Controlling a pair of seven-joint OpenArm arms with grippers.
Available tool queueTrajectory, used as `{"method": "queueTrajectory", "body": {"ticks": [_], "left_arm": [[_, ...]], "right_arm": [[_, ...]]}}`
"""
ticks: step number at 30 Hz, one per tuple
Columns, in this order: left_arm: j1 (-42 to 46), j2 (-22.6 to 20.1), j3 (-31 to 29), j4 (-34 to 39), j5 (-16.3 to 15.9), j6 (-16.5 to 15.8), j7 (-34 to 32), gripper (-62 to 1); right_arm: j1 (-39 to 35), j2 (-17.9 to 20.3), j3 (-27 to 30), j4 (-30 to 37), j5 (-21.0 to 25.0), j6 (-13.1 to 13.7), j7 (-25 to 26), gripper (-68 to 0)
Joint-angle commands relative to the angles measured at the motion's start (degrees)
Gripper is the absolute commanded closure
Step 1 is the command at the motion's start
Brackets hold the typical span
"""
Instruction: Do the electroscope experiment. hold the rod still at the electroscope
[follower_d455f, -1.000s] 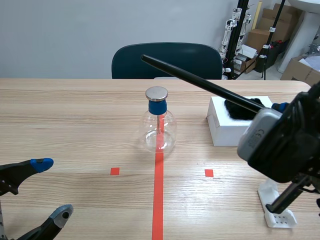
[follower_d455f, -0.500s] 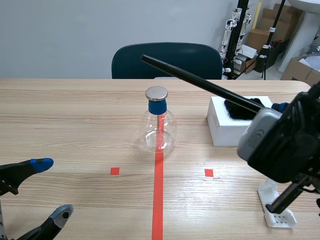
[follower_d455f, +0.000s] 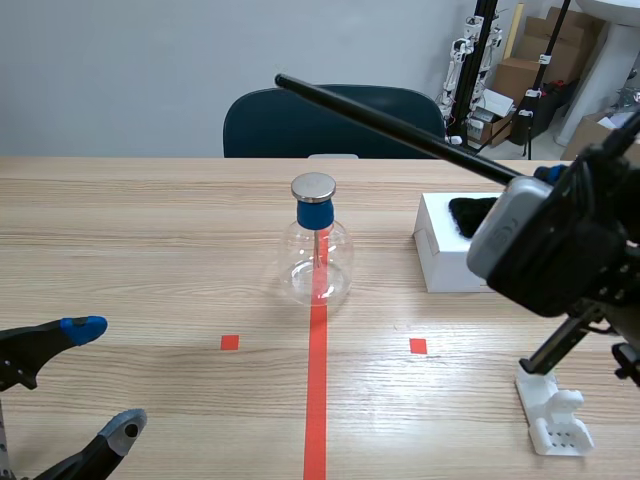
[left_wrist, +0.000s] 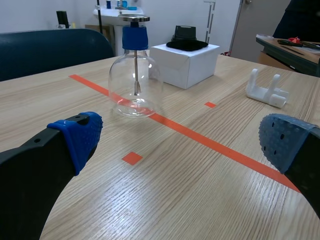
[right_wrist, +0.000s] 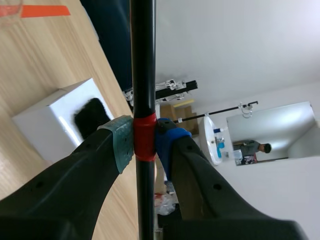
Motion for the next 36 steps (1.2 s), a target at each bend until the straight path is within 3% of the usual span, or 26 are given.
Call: {"method": "queueTrajectory", "body": {"ticks": [1, 10, 17, 25, 36], "left_arm": [[-0.28, -0.63, -0.42, 0.59, -0.39, -0.11, -0.81, -62.3], [-0.28, -0.63, -0.42, 0.59, -0.39, -0.11, -0.81, -62.3], [-0.28, -0.63, -0.42, 0.59, -0.39, -0.11, -0.81, -62.3], [-0.28, -0.63, -0.42, 0.59, -0.39, -0.11, -0.81, -62.3], [-0.28, -0.63, -0.42, 0.59, -0.42, -0.11, -0.81, -62.3]], "right_arm": [[2.45, 0.04, 0.07, -0.46, -0.04, -0.85, 0.31, -4.2], [11.98, 0.85, 3.08, -4.46, -0.94, -1.75, -1.31, -4.2], [21.49, 9.07, 3.76, -7.43, -1.11, -1.60, -5.79, -4.2], [35.08, 16.46, -6.25, -13.42, -7.45, -1.49, -9.94, -4.2], [44.30, 18.47, -21.40, -18.58, -22.40, -0.87, -10.34, -4.2]]}}
